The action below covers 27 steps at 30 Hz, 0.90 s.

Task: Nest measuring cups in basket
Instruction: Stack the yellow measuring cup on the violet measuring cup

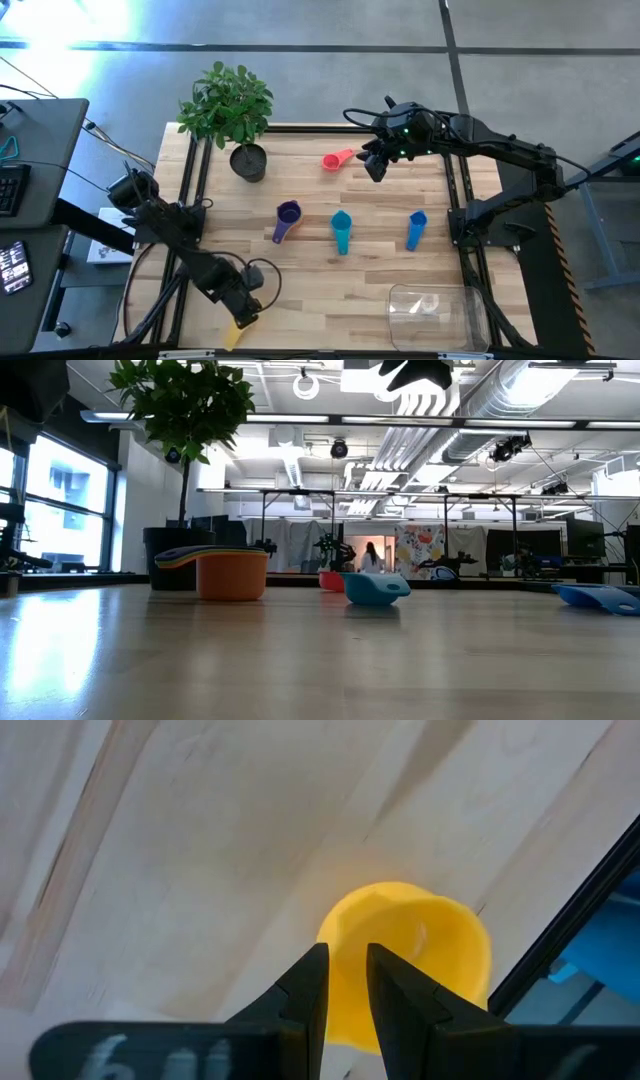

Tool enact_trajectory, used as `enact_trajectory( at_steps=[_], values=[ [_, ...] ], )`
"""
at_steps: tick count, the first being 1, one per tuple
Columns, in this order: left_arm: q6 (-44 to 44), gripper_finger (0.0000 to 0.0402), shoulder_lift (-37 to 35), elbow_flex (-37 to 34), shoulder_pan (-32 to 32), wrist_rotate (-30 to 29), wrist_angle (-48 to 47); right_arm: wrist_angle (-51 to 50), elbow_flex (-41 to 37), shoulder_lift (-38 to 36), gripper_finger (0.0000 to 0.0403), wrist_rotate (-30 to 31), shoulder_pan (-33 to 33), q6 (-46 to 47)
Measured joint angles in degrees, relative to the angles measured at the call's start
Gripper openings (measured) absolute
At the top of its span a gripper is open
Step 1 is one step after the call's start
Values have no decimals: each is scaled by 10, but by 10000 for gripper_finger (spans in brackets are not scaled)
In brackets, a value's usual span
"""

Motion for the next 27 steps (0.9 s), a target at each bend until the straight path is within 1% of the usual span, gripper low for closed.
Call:
enact_trajectory(
  at_steps=[3, 16, 22, 27],
  values=[
    [4, 63, 0, 0, 7, 18, 0, 0, 0, 0, 149, 0, 0, 0],
    [10, 63, 0, -4, 6, 24, 1, 0, 0, 0, 149, 0, 0, 2],
    [1, 63, 0, -28, 5, 73, -2, 0, 0, 0, 149, 0, 0, 1],
    [0, 63, 0, -28, 6, 88, 8, 0, 0, 0, 149, 0, 0, 0]
  ],
)
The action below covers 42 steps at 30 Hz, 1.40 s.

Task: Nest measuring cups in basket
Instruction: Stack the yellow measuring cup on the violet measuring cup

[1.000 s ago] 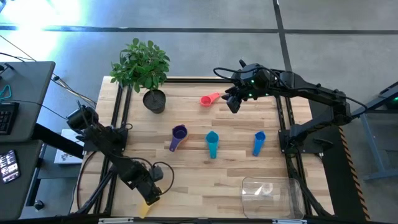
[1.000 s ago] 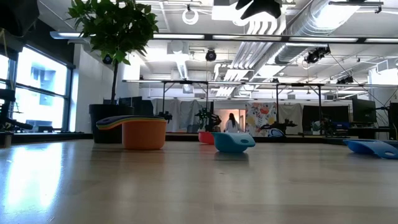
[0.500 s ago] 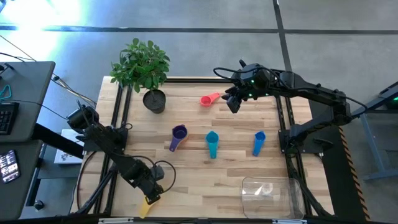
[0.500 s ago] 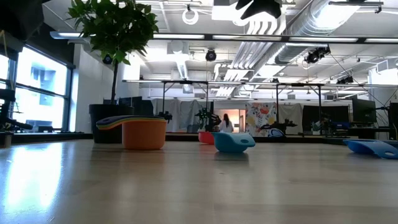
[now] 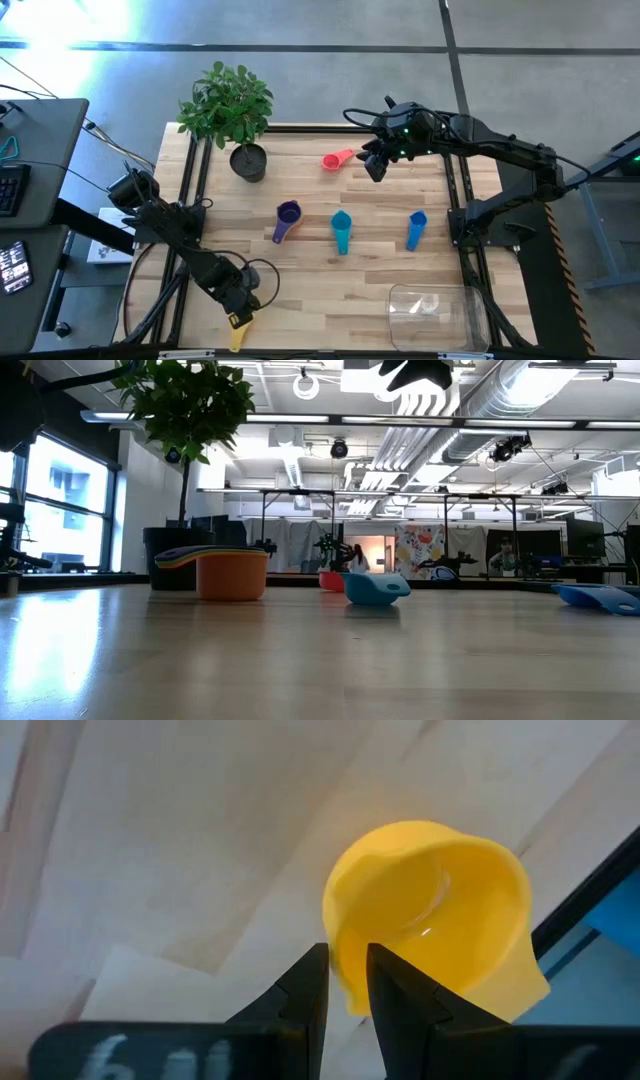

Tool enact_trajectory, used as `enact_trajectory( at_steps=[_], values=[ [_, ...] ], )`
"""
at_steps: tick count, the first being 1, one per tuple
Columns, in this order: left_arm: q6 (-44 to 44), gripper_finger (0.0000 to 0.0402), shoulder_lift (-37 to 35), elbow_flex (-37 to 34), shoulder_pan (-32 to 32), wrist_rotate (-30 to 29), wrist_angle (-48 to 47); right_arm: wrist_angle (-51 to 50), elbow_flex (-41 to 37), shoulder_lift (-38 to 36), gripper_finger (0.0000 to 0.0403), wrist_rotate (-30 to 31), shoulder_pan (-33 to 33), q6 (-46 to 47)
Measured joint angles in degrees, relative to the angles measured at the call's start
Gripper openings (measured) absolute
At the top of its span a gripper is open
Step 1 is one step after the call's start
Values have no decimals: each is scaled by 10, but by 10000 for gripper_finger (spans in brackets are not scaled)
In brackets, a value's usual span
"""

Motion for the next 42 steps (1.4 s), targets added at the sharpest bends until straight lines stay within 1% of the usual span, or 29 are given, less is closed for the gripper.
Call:
enact_trajectory(
  at_steps=[7, 13, 19, 22, 25, 27, 29, 35, 42],
  values=[
    [-7, 63, 2, 0, 0, 0, 1, 0, 0, 0, 149, 0, 0, 0],
    [-36, 63, 3, -10, 0, -6, -12, 0, 0, 0, 149, 0, 0, 0],
    [-46, 61, 3, -27, 0, -4, 15, 0, 0, 0, 149, 0, 0, 0],
    [-46, 46, 3, -28, 0, -4, 18, 0, 0, 0, 149, 0, 0, 0],
    [-46, 14, 3, -28, 0, -4, 18, 0, 0, 0, 149, 0, 0, 0],
    [-46, 7, 3, -28, 0, -3, 19, 0, 0, 0, 149, 0, 0, 0],
    [-44, 9, 3, -28, 1, -3, 18, 0, 0, 0, 149, 0, 0, 0],
    [-11, 4, 0, -23, 24, -2, 11, 0, 0, 0, 149, -1, 0, 0],
    [80, 3, 0, 7, 85, -8, -4, 0, 0, 0, 149, -4, 0, -1]
  ],
)
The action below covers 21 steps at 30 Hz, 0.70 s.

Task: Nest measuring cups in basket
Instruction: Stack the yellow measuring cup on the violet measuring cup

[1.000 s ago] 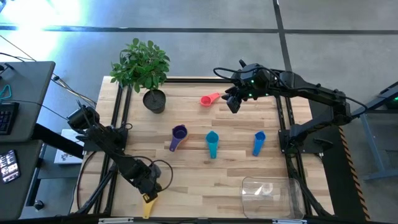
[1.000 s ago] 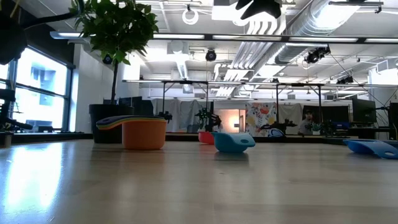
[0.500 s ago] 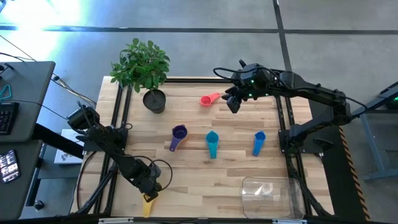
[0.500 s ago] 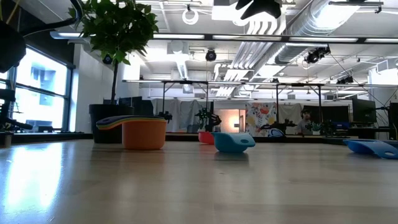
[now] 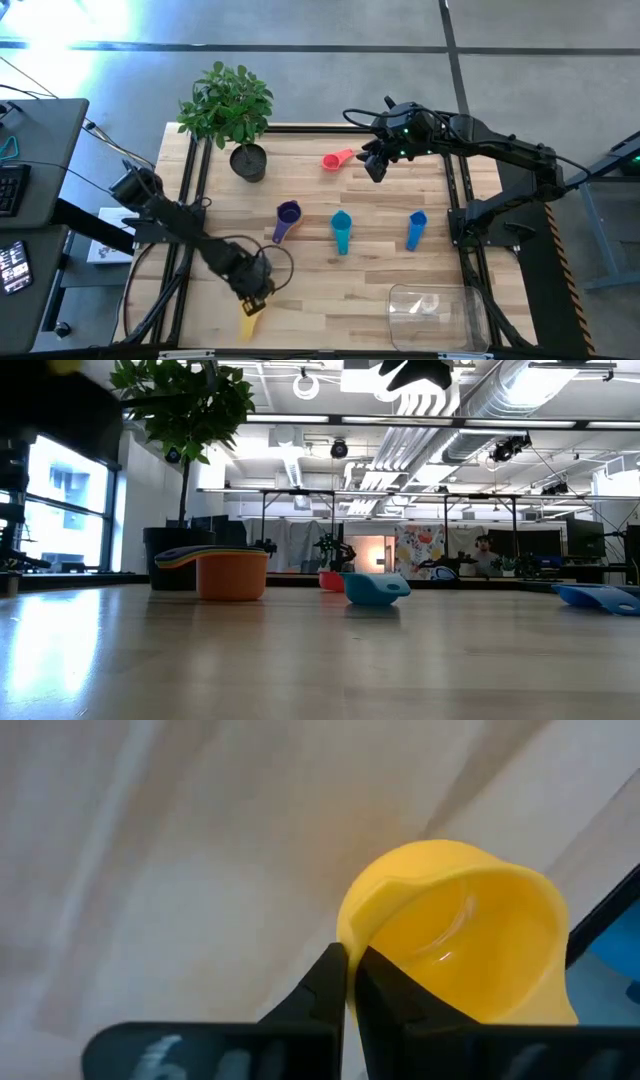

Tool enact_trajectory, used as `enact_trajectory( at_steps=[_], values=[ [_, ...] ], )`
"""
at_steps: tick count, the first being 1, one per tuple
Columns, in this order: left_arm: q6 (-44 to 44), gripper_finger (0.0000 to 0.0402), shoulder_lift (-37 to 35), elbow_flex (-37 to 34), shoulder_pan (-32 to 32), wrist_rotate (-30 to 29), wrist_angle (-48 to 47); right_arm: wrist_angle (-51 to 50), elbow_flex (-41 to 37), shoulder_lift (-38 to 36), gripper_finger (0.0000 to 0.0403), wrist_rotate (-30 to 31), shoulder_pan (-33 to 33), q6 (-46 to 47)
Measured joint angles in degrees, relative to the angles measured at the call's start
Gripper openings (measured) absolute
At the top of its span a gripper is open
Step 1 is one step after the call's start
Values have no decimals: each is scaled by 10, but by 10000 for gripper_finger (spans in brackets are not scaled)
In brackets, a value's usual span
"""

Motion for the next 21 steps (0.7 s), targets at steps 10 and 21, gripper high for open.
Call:
enact_trajectory(
  at_steps=[10, 21],
  values=[
    [188, 2, 0, 70, 117, -24, -129, 0, 0, 0, 149, 0, 0, -14],
    [404, 3, 0, 127, 260, -56, -192, 0, 0, 0, 149, 0, 0, -11]
  ],
)
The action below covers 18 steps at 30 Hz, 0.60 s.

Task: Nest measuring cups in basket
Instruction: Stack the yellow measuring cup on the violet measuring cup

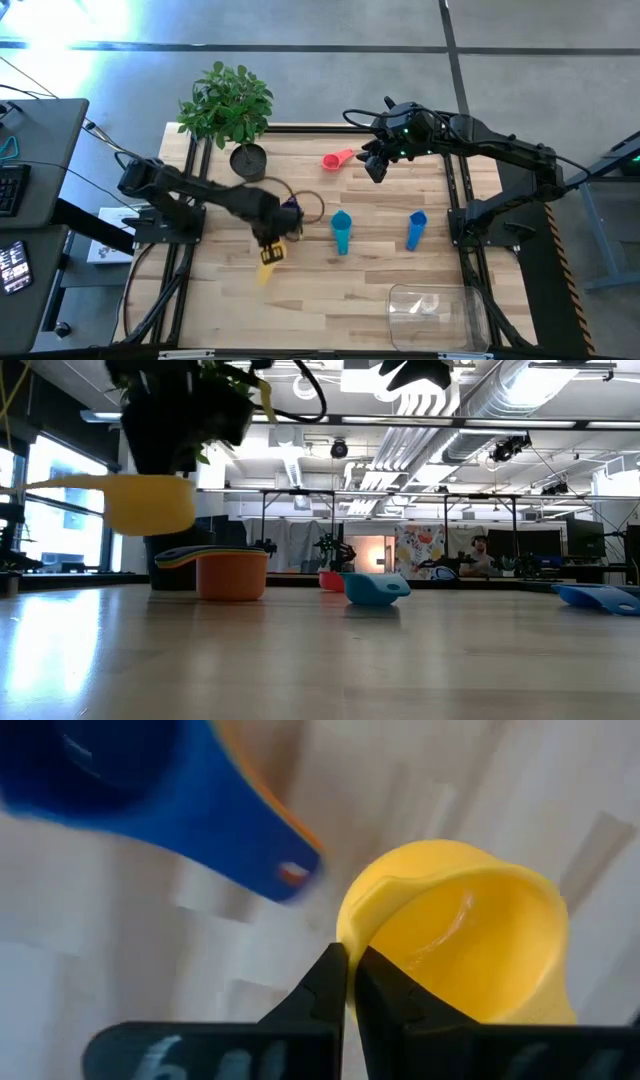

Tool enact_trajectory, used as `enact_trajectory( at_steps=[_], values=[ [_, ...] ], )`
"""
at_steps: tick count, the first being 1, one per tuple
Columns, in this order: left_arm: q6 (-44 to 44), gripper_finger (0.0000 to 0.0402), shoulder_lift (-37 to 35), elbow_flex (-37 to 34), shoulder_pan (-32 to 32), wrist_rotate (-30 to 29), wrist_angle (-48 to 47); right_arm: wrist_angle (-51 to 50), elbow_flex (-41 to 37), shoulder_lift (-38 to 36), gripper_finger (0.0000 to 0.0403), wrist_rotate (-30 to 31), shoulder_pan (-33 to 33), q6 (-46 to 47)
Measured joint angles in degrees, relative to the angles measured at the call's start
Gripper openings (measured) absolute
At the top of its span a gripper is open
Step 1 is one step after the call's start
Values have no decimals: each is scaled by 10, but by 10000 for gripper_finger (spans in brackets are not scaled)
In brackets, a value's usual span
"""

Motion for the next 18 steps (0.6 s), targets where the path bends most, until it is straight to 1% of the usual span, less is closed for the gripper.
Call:
enact_trajectory(
  at_steps=[6, 9, 13, 18],
  values=[
    [88, 4, 0, 15, 77, -30, -19, 0, 0, 0, 149, 1, 0, 1],
    [129, 5, 0, 22, 111, -35, -19, 0, 0, 0, 149, 13, 0, 2],
    [174, 5, 0, 26, 143, -44, -17, 0, 0, 0, 149, 31, 0, 15],
    [213, 6, 0, 26, 172, -45, -17, 0, 0, 0, 149, 34, 0, 20]
  ],
)
